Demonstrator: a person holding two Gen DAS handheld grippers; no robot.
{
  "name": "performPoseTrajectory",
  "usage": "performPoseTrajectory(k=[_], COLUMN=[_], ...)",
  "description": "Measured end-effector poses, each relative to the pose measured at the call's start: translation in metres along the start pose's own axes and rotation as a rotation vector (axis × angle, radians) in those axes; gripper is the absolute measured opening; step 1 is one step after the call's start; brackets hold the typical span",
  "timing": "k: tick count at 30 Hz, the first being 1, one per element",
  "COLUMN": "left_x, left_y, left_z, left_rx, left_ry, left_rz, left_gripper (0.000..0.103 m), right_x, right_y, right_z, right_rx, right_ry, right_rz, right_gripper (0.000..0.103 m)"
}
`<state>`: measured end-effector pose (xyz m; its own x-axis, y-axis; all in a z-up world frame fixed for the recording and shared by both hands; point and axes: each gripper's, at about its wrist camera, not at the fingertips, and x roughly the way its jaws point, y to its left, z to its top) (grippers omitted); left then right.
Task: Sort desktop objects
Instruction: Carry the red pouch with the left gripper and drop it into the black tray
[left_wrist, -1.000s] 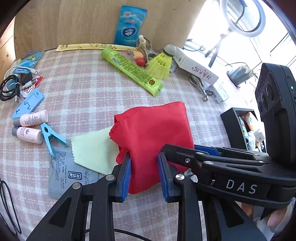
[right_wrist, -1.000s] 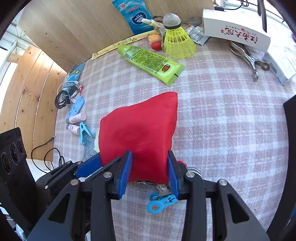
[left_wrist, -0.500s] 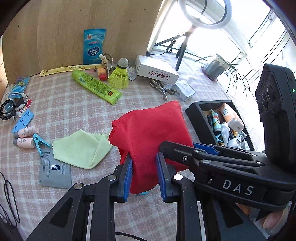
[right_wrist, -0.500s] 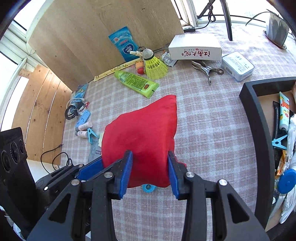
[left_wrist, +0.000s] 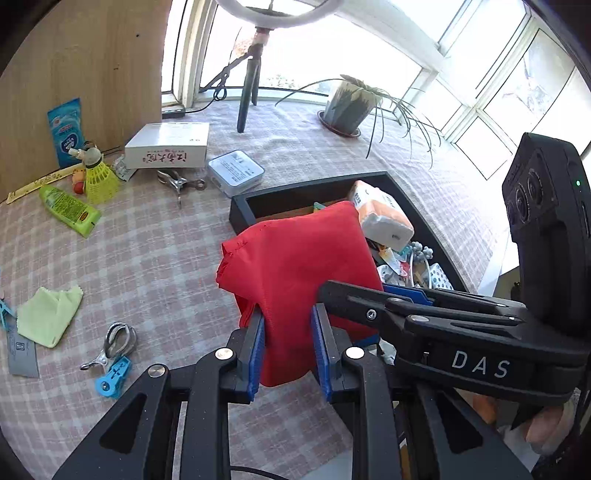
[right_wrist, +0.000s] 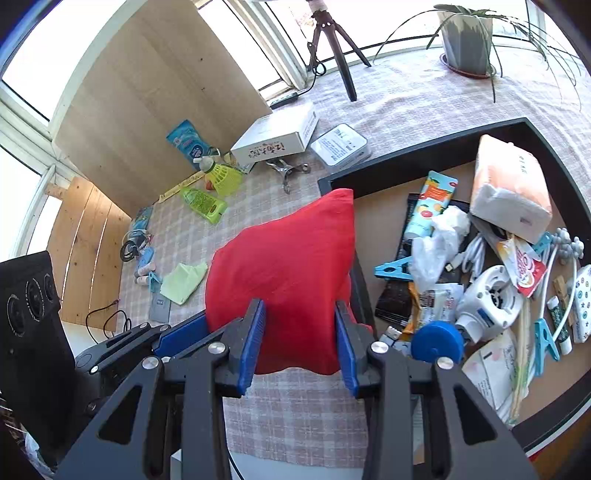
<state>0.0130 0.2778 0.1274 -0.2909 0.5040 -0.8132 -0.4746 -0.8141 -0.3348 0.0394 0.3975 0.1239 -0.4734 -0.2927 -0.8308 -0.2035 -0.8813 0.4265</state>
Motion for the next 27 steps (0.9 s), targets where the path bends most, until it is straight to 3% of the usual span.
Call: performPoseTrajectory(k=[9,14,18,27], left_x=[0.050,0.063,0.062,0.043], left_y=[-0.117,-0.154,-0.159,-0.114], left_z=[0.000,-0.003,-0.002,-0.002], left_rx=[0.109,0.154,0.158,0.074], left_ry=[0.053,0.074,0.068,0.045], left_rz=[-0.092,-0.103,-0.076,0.016], left_gripper=[0.022,0.021,0.022,0.022], right_x=[-0.066,-0.088,-0.099,-0.098], right_y=[-0.123,-0.158,-0.176,-0.162], right_z=[-0.019,-0.028,-0.029,-0.023], right_rx=[0.112,0.126,0.134,0.112], right_ry=[-0.034,-0.053,-0.074,-0.073], right_rz=[-0.044,-0.072,-0.139,-0.069], right_gripper=[0.037,0.038,0.048,0.048])
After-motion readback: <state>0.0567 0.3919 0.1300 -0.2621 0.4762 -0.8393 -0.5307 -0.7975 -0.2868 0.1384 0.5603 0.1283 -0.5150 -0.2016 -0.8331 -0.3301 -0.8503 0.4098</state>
